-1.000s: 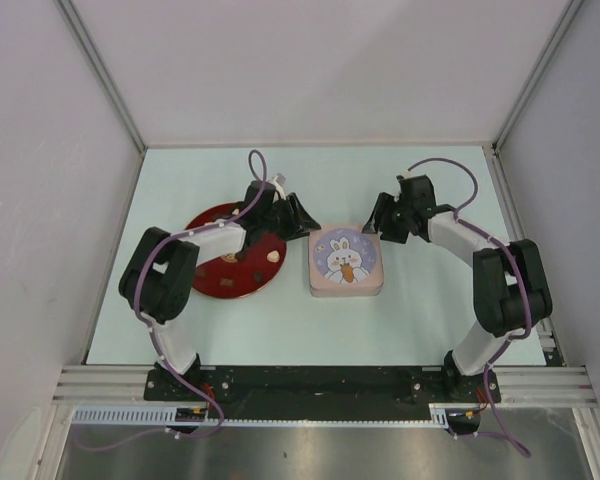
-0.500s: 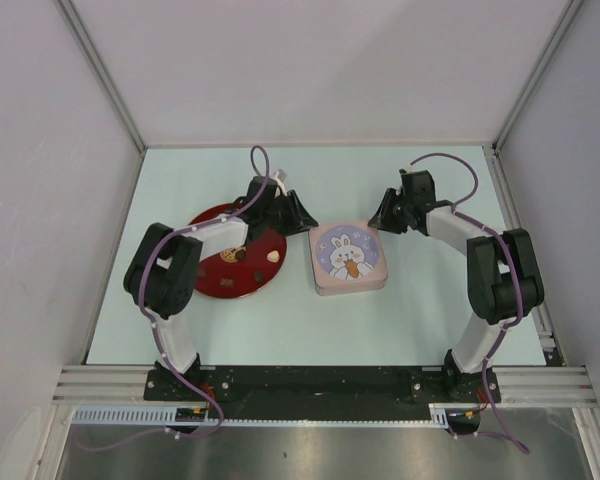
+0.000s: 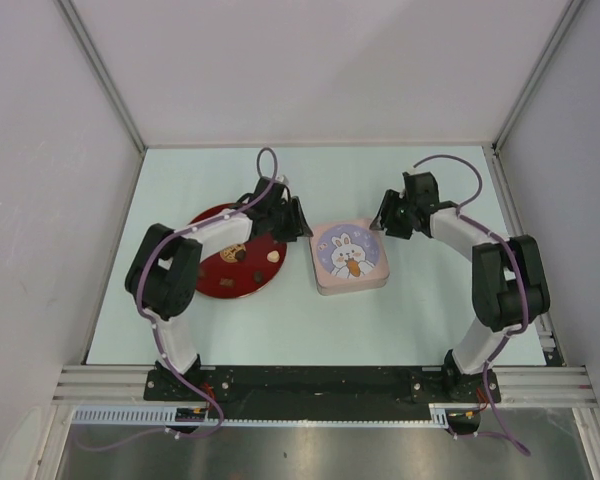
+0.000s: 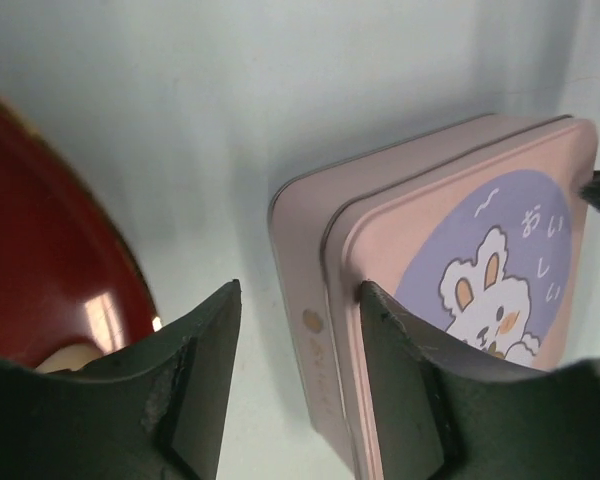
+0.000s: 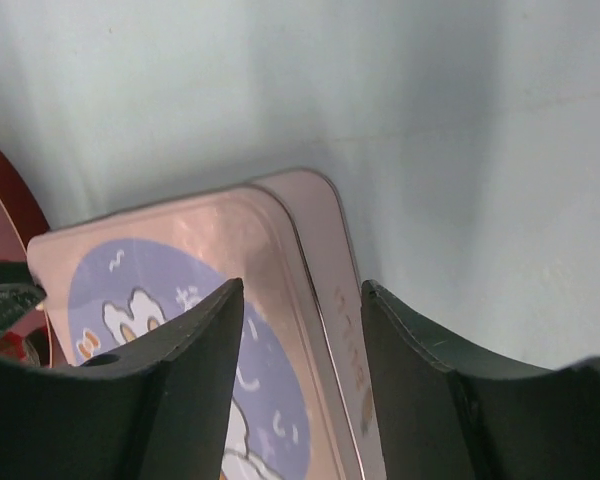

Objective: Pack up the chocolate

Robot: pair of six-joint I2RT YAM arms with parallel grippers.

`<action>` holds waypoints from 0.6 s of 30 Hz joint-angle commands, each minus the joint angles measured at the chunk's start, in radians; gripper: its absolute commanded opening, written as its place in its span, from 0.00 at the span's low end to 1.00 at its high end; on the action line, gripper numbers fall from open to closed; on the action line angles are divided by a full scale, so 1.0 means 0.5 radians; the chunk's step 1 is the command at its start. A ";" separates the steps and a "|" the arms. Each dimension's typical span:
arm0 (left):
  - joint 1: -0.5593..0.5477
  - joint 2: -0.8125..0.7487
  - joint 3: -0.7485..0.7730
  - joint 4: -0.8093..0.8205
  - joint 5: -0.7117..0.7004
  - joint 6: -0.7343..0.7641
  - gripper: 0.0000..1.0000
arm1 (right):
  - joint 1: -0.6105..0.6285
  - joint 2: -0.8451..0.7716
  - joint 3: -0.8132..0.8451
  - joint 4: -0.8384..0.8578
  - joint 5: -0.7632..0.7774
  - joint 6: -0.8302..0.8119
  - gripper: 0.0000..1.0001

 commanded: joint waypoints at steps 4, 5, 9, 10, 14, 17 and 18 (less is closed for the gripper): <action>-0.041 -0.390 0.081 -0.233 -0.159 0.134 0.57 | -0.058 -0.396 -0.005 -0.349 0.065 -0.081 0.57; -0.053 -0.415 0.081 -0.248 -0.162 0.149 0.57 | -0.055 -0.420 -0.005 -0.399 0.065 -0.093 0.57; -0.127 -0.532 -0.019 -0.285 -0.168 0.165 0.58 | -0.039 -0.543 -0.044 -0.604 0.034 -0.130 0.57; -0.163 -0.550 -0.044 -0.288 -0.165 0.162 0.58 | -0.027 -0.568 -0.060 -0.617 0.004 -0.130 0.57; -0.280 -0.615 -0.146 -0.325 -0.168 0.183 0.58 | 0.013 -0.687 -0.164 -0.657 -0.012 -0.115 0.57; -0.372 -0.621 -0.201 -0.328 -0.159 0.196 0.59 | 0.016 -0.758 -0.293 -0.626 -0.009 -0.078 0.56; -0.393 -0.615 -0.210 -0.337 -0.165 0.199 0.59 | 0.019 -0.770 -0.333 -0.599 -0.018 -0.066 0.55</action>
